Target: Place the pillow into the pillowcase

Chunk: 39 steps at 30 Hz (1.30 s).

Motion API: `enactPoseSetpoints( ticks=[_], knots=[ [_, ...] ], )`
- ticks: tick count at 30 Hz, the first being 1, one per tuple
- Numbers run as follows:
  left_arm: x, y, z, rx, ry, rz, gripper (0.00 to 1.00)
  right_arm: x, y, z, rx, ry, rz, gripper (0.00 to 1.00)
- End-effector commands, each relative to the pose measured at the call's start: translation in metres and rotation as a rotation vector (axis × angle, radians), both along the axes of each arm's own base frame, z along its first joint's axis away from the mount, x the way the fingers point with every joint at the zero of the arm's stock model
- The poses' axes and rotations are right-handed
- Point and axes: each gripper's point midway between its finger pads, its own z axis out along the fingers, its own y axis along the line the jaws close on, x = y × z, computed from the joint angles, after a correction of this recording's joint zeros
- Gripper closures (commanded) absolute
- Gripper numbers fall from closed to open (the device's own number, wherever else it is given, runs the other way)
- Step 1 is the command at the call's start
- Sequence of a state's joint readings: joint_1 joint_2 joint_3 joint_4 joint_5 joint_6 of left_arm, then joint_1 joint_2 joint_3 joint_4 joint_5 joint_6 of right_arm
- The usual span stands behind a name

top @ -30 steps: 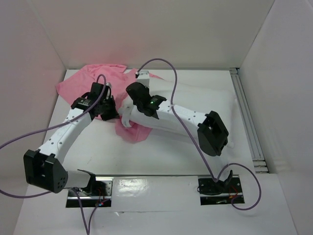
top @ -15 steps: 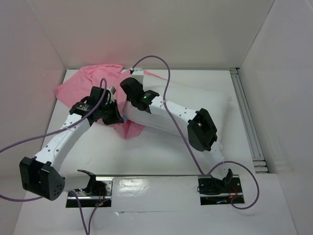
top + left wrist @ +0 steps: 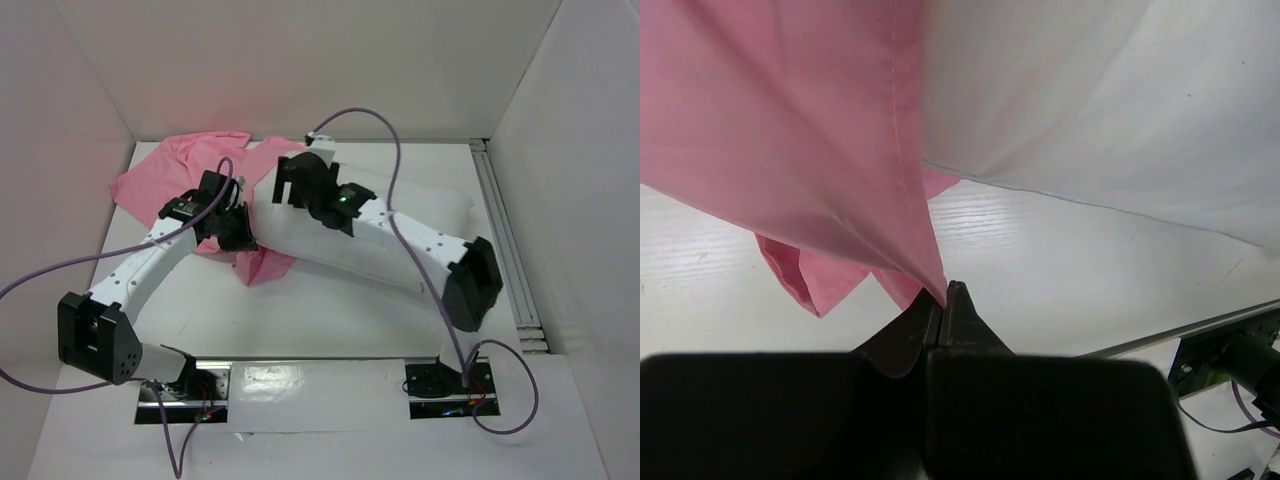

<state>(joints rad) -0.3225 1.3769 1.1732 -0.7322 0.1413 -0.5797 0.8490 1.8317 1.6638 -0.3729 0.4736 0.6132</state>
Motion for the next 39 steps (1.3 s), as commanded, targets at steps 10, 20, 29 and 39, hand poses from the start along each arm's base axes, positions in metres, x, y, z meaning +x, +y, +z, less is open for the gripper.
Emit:
enactPoseSetpoints(
  ticks=[10, 20, 29, 39],
  knots=[
    [0.010, -0.020, 0.022, -0.061, -0.052, -0.033, 1.00, -0.054, -0.316, 0.010, -0.158, 0.187, -0.624, 0.01],
    [0.024, -0.032, 0.041, -0.075, -0.089, -0.054, 1.00, -0.085, -0.389, -0.088, -0.060, 0.433, -0.640, 0.00],
    [0.040, -0.075, 0.071, -0.120, -0.134, -0.156, 1.00, -0.053, -0.289, -0.033, 0.265, 0.144, -0.286, 1.00],
    [0.003, -0.173, 0.086, -0.097, -0.101, -0.410, 1.00, -0.066, -0.247, 0.046, 0.245, 0.007, -0.234, 1.00]
  ],
)
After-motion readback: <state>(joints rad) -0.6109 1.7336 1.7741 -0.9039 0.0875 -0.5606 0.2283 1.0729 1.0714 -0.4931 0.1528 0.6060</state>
